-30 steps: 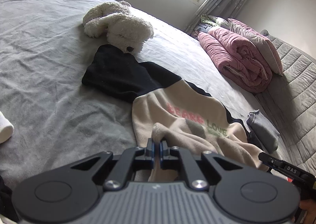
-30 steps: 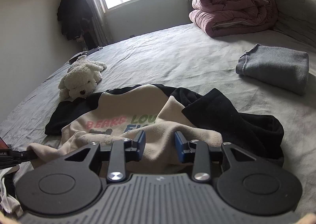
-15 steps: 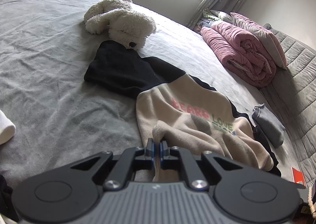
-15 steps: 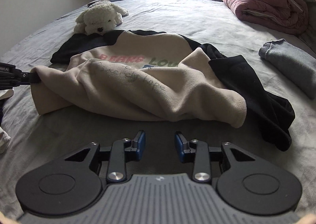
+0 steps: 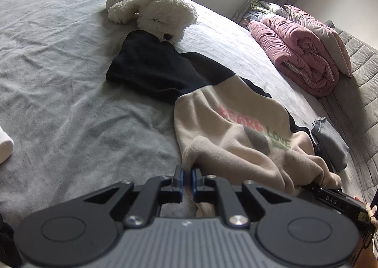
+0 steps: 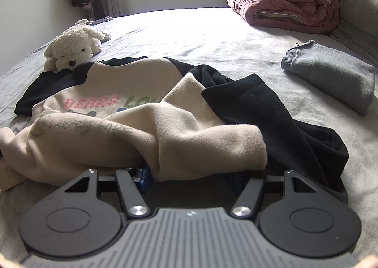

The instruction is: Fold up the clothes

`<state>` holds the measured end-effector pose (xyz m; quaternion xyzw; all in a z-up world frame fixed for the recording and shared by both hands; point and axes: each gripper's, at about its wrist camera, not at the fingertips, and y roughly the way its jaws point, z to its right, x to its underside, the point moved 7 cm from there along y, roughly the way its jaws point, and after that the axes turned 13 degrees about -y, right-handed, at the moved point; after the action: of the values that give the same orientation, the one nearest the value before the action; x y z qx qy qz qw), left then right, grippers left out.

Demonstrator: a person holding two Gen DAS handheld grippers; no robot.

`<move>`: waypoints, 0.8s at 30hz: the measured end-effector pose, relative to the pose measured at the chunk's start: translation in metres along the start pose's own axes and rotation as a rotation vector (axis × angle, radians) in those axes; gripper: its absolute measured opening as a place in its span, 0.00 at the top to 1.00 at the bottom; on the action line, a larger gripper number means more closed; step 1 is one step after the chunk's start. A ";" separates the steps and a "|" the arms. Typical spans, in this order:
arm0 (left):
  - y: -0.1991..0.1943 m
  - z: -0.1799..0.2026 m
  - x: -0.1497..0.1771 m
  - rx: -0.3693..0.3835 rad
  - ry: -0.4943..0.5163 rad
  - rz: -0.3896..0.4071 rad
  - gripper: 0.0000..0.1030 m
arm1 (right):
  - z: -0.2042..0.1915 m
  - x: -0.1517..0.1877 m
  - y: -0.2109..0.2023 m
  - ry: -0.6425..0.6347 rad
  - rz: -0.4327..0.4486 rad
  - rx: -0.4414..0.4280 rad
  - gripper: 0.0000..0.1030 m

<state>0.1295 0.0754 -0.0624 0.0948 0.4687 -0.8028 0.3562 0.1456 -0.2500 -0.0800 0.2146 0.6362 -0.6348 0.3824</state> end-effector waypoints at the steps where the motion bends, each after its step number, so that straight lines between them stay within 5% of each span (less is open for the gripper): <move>1: 0.003 -0.001 0.001 -0.007 0.003 -0.009 0.91 | 0.000 -0.001 0.001 0.004 0.007 -0.005 0.39; 4: 0.007 -0.003 0.002 -0.014 0.004 -0.026 0.91 | -0.001 -0.005 0.003 0.016 0.024 -0.024 0.70; 6: 0.007 -0.004 0.002 -0.014 0.003 -0.030 0.91 | -0.002 -0.009 0.000 0.022 0.026 -0.030 0.80; 24: -0.074 0.017 -0.003 0.175 0.087 0.038 0.96 | -0.014 -0.028 -0.103 0.032 0.050 -0.120 0.87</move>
<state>0.0862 0.0855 -0.0006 0.1691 0.4101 -0.8288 0.3410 0.0816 -0.2405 0.0067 0.2175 0.6734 -0.5823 0.4001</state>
